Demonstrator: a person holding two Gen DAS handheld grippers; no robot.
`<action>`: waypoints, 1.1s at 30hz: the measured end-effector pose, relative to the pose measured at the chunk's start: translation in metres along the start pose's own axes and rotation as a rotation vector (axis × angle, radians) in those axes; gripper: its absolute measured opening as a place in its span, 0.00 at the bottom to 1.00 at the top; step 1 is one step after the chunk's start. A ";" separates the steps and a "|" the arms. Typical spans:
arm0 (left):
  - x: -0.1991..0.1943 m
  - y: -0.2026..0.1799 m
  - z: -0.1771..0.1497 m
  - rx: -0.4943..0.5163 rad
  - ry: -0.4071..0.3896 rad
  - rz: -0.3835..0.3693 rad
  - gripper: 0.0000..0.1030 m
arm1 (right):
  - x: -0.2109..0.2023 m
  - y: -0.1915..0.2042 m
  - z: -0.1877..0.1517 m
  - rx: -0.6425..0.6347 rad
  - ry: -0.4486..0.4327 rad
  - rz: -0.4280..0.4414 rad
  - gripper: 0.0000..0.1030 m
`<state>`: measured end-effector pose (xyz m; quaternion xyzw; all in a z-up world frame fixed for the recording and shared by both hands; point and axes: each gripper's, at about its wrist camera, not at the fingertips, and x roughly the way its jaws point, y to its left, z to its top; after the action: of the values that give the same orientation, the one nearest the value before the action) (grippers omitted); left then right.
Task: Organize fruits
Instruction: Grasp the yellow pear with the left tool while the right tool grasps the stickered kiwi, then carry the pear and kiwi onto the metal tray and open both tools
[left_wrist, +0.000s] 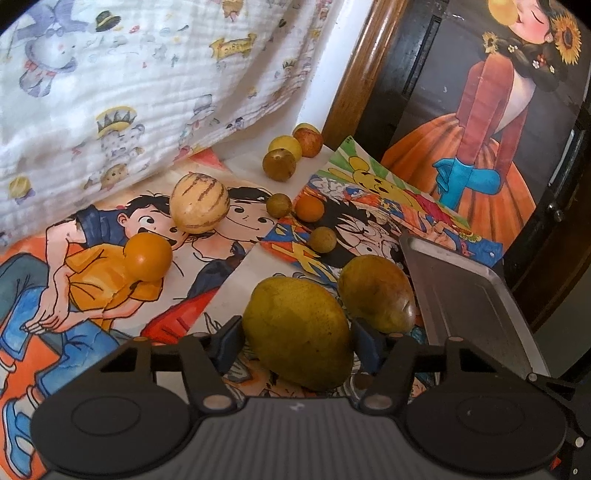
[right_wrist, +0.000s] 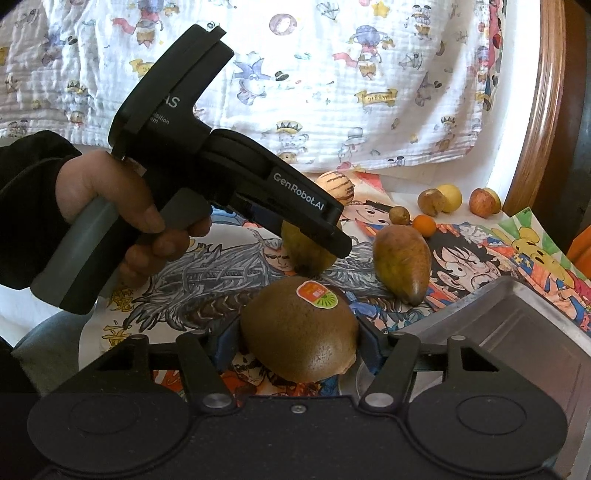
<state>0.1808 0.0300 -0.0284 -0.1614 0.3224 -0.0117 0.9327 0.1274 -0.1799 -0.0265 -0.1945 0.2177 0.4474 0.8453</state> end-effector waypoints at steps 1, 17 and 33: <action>-0.001 0.000 0.000 -0.007 -0.001 0.003 0.65 | -0.002 -0.001 0.000 0.002 -0.011 -0.004 0.64; -0.019 -0.023 0.016 -0.058 -0.062 -0.017 0.65 | -0.064 -0.068 -0.011 0.106 -0.081 -0.244 0.64; 0.044 -0.115 0.031 0.067 -0.094 -0.194 0.65 | -0.037 -0.212 -0.027 0.279 -0.017 -0.430 0.64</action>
<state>0.2442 -0.0756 0.0040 -0.1609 0.2607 -0.1050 0.9461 0.2815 -0.3300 0.0000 -0.1140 0.2237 0.2245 0.9416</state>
